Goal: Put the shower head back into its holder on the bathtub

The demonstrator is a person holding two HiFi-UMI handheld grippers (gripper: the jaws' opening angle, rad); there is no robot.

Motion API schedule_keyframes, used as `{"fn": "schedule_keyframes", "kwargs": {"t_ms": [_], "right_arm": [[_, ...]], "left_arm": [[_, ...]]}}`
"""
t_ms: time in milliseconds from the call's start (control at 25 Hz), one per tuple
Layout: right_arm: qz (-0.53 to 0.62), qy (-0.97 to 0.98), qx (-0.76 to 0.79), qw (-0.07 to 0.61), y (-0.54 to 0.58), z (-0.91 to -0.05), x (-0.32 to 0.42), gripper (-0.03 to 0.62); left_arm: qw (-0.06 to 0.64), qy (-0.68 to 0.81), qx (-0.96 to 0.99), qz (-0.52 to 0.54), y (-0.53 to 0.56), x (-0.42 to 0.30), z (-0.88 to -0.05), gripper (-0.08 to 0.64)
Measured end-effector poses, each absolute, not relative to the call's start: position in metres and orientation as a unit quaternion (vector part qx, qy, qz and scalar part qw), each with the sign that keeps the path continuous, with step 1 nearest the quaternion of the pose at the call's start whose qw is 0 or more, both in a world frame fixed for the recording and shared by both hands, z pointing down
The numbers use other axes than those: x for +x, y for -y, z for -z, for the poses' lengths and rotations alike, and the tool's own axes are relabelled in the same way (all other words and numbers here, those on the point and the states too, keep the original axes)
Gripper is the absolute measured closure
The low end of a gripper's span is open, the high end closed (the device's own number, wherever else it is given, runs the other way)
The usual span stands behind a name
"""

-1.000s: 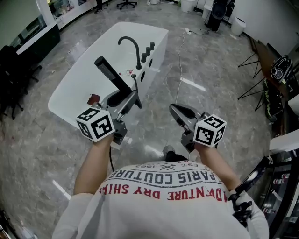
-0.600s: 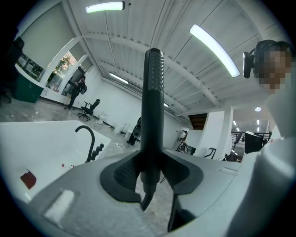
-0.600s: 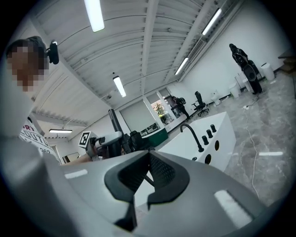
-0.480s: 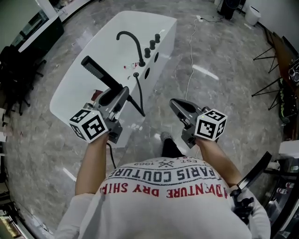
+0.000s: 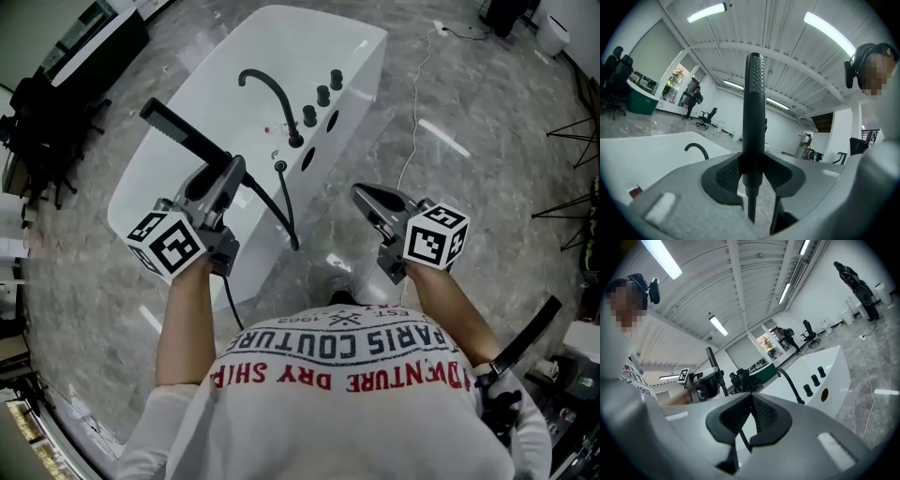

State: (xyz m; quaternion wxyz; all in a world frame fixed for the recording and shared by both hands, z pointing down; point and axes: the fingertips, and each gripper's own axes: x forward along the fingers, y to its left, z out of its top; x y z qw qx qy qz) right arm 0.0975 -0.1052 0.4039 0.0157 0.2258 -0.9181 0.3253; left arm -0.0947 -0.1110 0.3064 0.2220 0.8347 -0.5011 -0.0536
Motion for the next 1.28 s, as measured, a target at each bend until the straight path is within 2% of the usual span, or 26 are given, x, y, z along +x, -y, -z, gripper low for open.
{"fn": "schedule_keyframes", "kwargs": {"t_ms": [240,560,800,920,1080,1280], "right_arm": [[-0.297,0.939,0.172,0.017,0.139,-0.395,0.088,0.591],[-0.304,0.939,0.132,0.093,0.152,-0.450,0.055,0.591],[-0.281,0.944,0.080,0.154,0.166,-0.478,0.014,0.506],[-0.274,0.946,0.057,0.162,0.171,-0.496,-0.010,0.454],[-0.289,0.945,0.017,0.150,0.167,-0.511,-0.045,0.417],[-0.320,0.928,-0.066,0.181,0.126,-0.550,-0.084,0.394]], "left_arm": [[0.209,0.530,0.820,0.054,0.145,-0.105,-0.286,0.416],[0.195,0.539,0.818,0.044,0.184,-0.127,-0.282,0.416],[0.199,0.530,0.823,0.040,0.233,-0.144,-0.290,0.416],[0.195,0.526,0.827,0.036,0.256,-0.151,-0.296,0.416],[0.192,0.518,0.833,0.027,0.283,-0.153,-0.294,0.416],[0.185,0.520,0.833,0.025,0.299,-0.165,-0.294,0.416]]}}
